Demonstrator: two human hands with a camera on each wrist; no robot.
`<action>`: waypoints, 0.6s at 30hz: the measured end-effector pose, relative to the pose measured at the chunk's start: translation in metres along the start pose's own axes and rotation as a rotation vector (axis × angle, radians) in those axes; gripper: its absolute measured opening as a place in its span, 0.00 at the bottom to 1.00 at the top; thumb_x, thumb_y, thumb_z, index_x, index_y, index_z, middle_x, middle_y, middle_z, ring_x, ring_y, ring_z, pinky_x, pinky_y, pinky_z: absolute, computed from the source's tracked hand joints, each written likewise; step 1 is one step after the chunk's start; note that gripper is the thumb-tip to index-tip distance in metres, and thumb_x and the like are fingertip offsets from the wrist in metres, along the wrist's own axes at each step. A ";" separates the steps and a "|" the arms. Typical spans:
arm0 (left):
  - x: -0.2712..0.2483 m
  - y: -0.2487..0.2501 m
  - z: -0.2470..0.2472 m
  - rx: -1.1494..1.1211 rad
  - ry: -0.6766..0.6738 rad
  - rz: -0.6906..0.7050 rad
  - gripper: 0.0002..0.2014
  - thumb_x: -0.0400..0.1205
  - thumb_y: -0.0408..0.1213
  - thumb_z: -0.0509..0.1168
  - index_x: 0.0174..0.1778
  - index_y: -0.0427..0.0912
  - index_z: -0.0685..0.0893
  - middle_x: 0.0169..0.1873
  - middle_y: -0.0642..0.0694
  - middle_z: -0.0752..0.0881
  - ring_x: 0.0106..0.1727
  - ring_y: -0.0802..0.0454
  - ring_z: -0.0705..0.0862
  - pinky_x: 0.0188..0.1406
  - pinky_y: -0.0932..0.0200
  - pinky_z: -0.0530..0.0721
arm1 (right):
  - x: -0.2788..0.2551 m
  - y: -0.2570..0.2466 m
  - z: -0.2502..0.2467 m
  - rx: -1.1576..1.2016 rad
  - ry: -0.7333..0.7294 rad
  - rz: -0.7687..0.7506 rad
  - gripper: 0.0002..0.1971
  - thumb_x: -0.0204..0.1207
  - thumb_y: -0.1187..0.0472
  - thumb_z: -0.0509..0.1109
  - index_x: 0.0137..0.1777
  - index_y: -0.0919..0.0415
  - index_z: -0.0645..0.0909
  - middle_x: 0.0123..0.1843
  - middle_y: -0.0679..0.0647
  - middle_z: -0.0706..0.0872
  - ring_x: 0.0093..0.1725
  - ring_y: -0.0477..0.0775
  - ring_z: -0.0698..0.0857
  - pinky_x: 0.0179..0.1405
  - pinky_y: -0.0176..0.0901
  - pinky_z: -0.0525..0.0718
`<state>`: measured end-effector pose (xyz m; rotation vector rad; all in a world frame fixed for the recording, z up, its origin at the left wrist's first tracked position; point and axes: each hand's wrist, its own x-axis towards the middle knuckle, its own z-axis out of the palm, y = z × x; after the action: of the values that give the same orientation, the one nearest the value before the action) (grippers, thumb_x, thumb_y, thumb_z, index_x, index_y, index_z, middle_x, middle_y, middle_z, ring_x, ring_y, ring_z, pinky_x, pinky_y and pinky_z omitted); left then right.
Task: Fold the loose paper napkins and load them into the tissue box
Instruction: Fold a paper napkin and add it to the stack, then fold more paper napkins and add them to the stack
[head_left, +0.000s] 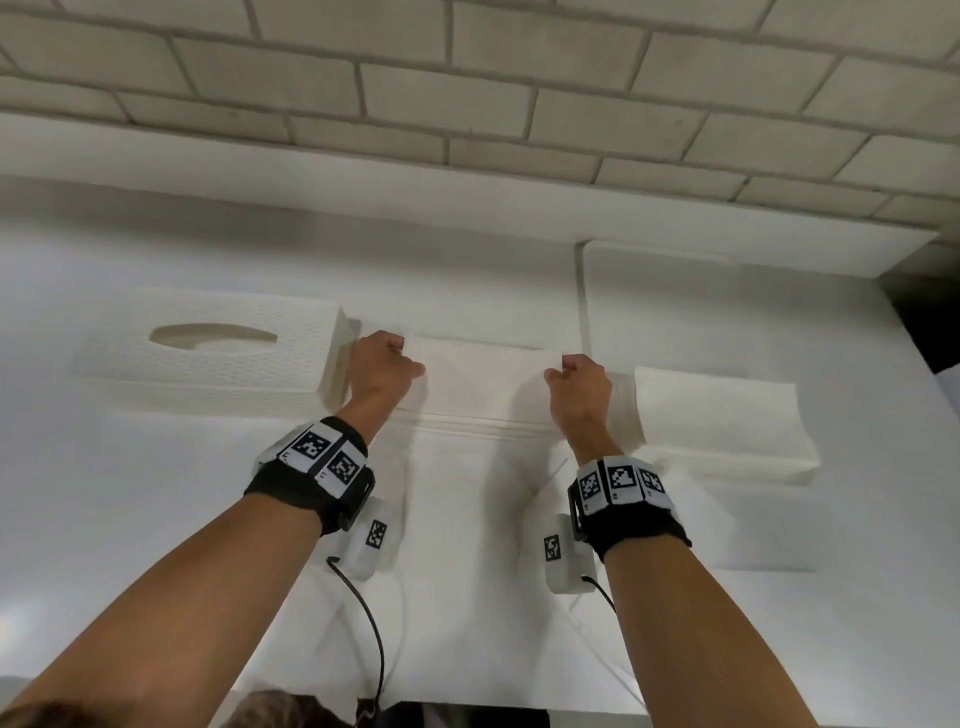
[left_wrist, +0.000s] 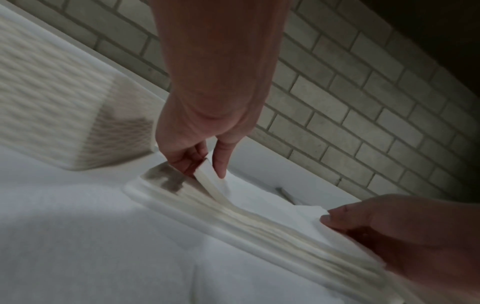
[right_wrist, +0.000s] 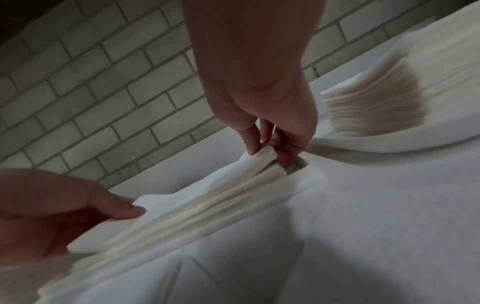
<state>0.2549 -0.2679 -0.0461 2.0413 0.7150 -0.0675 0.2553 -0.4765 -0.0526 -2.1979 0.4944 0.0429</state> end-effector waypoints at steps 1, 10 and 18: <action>-0.002 0.000 0.000 0.020 -0.005 0.005 0.21 0.72 0.29 0.77 0.61 0.32 0.83 0.57 0.40 0.87 0.59 0.42 0.85 0.61 0.51 0.83 | 0.000 0.001 0.002 -0.028 0.001 -0.017 0.10 0.79 0.67 0.67 0.54 0.75 0.82 0.51 0.69 0.89 0.51 0.68 0.87 0.55 0.56 0.85; -0.012 0.003 -0.006 0.183 0.001 0.117 0.08 0.74 0.35 0.74 0.46 0.42 0.83 0.47 0.42 0.84 0.54 0.42 0.85 0.43 0.60 0.76 | -0.015 -0.001 0.006 -0.284 0.044 -0.123 0.19 0.83 0.66 0.62 0.72 0.72 0.73 0.70 0.65 0.73 0.67 0.66 0.76 0.68 0.54 0.78; -0.055 -0.017 -0.089 -0.406 -0.150 0.057 0.10 0.78 0.29 0.70 0.55 0.37 0.87 0.43 0.42 0.87 0.36 0.52 0.83 0.37 0.62 0.81 | -0.088 -0.047 0.029 -0.105 -0.212 -0.376 0.11 0.78 0.64 0.70 0.60 0.63 0.84 0.59 0.58 0.85 0.51 0.48 0.83 0.49 0.31 0.74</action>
<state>0.1809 -0.2153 0.0085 1.6473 0.5266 -0.0381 0.1950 -0.3989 -0.0176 -2.3214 -0.0433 0.1003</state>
